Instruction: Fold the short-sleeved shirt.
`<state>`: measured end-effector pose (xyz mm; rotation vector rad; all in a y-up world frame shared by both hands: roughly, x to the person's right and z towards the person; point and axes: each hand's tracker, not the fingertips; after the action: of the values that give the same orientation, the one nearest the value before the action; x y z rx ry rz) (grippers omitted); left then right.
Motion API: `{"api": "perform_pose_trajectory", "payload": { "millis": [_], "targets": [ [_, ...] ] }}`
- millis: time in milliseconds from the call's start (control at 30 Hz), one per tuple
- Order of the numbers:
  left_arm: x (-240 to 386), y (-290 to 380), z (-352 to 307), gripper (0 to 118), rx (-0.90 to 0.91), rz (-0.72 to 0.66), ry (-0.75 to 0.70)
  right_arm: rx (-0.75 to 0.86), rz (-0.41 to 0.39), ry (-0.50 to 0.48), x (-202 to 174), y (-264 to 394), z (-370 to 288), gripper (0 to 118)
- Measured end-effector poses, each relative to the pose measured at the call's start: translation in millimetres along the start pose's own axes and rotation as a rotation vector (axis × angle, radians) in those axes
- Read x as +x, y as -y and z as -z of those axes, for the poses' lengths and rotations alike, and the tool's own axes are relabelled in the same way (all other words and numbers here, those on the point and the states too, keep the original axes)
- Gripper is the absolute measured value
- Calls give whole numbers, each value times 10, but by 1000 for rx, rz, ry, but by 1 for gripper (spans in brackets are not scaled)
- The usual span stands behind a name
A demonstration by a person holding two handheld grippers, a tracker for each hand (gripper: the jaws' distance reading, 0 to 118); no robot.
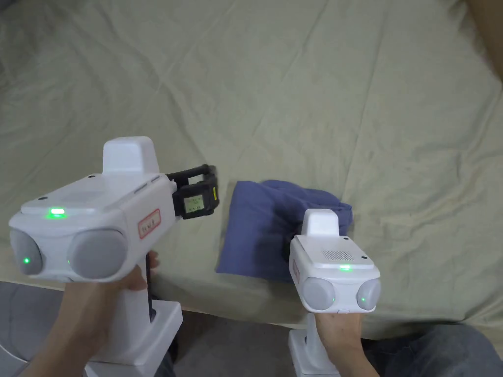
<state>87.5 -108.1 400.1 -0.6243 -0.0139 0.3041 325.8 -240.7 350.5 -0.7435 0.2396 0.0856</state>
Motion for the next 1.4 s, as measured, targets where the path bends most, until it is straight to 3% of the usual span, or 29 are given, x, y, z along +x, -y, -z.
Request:
{"api": "perform_pose_trajectory", "payload": {
  "millis": [33,200,367,667,700,733,800,867,900,933,1033,1133,1267,1400],
  "targets": [
    [-49,-17,86,118,-40,-35,59,-2,22,-9,17,-4,-7,0],
    [-418,40,872,118,-377,-249,323,-17,55,-38,97,-33,-15,0],
    [-692,322,1520,118,-644,-382,450,-22,71,-63,161,-37,-20,0],
    [-723,433,1840,118,-668,-483,729,-26,145,-96,232,-39,-10,0],
    [-694,417,1852,113,-674,-477,760,-27,151,-99,240,-43,-10,0],
    [-670,409,1868,102,-679,-472,770,-29,155,-101,249,-47,-7,0],
    [-620,433,1950,96,-693,-480,772,-33,165,-110,269,-65,0,0],
    [-555,456,2003,68,-720,-429,666,-37,183,-118,296,-104,-21,0],
    [-530,472,2008,41,-722,-390,637,-32,189,-120,310,-133,-53,0],
    [-522,472,1994,36,-712,-398,654,-27,191,-112,322,-167,-91,0],
    [-463,380,1900,28,-696,-369,632,63,194,-108,435,-352,-340,0],
    [-334,213,1809,23,-737,-344,552,194,129,-95,565,-632,-705,0],
    [-195,-121,1585,22,-732,-235,486,350,89,-84,742,-980,-1207,0],
    [-492,-494,1300,22,-727,-170,366,443,75,-64,860,-1165,-1589,0]
  ]
}}
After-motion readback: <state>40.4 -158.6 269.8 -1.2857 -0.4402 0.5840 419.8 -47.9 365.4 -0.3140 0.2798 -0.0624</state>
